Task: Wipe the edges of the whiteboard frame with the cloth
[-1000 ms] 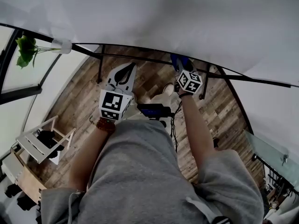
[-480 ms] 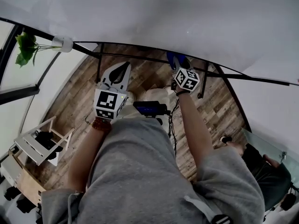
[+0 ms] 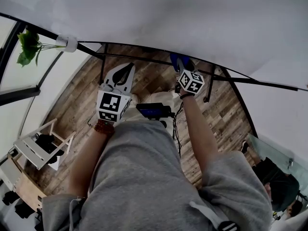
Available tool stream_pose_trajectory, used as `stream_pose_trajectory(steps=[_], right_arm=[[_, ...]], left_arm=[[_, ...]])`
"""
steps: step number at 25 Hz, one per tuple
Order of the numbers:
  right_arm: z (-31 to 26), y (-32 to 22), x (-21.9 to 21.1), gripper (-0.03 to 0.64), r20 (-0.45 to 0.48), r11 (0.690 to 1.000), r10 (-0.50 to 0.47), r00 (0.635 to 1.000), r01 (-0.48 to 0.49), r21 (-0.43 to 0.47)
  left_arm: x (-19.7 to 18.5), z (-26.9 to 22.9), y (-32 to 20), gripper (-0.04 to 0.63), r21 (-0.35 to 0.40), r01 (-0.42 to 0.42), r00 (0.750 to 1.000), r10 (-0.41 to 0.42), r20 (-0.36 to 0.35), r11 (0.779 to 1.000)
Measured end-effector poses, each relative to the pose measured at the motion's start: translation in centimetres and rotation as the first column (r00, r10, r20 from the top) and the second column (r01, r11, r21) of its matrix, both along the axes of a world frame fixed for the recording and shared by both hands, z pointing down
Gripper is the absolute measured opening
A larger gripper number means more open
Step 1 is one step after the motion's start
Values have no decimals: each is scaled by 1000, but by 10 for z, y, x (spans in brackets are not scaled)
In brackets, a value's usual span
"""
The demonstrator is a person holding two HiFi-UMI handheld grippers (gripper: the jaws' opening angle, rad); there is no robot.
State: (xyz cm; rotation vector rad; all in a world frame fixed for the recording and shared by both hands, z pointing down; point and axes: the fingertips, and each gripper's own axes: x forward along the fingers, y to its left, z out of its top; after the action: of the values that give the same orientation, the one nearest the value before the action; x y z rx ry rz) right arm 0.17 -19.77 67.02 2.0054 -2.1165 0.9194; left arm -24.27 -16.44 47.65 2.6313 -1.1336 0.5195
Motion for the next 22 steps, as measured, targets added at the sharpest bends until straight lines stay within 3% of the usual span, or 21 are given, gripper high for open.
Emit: stream_pose_trajectory(steps=[22], right_arm=[[1, -11, -35, 158, 19, 1000, -29, 999, 29, -1]], left_arm=[[-26, 2, -4, 11, 9, 32, 999, -32, 3, 999]])
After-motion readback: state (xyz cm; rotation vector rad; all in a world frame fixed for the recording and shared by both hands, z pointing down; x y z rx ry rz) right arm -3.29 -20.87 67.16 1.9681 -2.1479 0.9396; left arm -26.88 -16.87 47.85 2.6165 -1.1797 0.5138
